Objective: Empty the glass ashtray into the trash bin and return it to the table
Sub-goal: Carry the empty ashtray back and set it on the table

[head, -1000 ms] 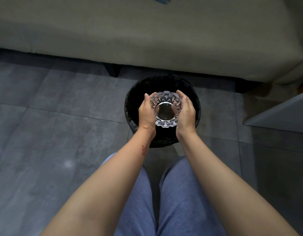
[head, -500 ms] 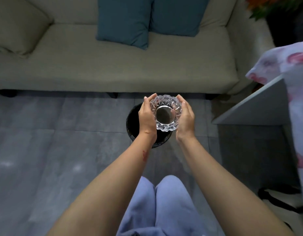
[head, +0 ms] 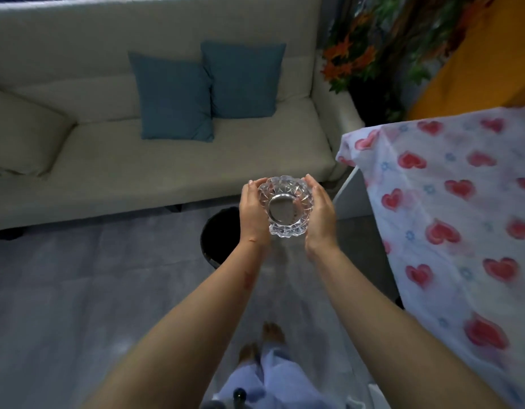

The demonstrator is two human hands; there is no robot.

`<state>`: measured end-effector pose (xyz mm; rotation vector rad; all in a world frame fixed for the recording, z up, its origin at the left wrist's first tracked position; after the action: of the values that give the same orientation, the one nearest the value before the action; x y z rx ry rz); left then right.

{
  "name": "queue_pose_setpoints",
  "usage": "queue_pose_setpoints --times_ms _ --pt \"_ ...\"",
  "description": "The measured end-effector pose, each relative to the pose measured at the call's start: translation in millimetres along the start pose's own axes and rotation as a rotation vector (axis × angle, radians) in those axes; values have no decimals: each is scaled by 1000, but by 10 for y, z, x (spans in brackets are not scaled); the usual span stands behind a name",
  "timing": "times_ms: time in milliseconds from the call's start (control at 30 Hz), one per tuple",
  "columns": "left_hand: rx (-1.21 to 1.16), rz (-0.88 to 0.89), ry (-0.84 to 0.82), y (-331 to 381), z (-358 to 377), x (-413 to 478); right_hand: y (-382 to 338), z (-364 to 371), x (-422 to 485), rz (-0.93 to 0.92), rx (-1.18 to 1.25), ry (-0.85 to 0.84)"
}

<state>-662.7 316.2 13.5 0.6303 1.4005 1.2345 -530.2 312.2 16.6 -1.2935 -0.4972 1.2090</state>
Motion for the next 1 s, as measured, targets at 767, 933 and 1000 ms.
queue_pose_setpoints --times_ms 767,933,1000 --pt "384 -79 -731 -672 2134 -1800 -777 -2707 -1074 -110 201 680" --pt "470 -99 -869 -1001 2777 -2337 -1002 -3472 -1219 -137 258 787" --pt "486 -101 -934 -1156 3073 -2543 -1079 -3833 -1229 -151 247 820"
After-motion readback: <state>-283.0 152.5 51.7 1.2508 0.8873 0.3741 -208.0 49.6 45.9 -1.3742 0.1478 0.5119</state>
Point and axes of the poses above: each hand's wrist, its own x-axis towards the middle knuckle, its own z-axis out of the palm, y = z × x, the point moved 6 cm from there along x, towards the middle knuckle, and after that the axes turned 6 degrees about x, right-handed, at the moved point
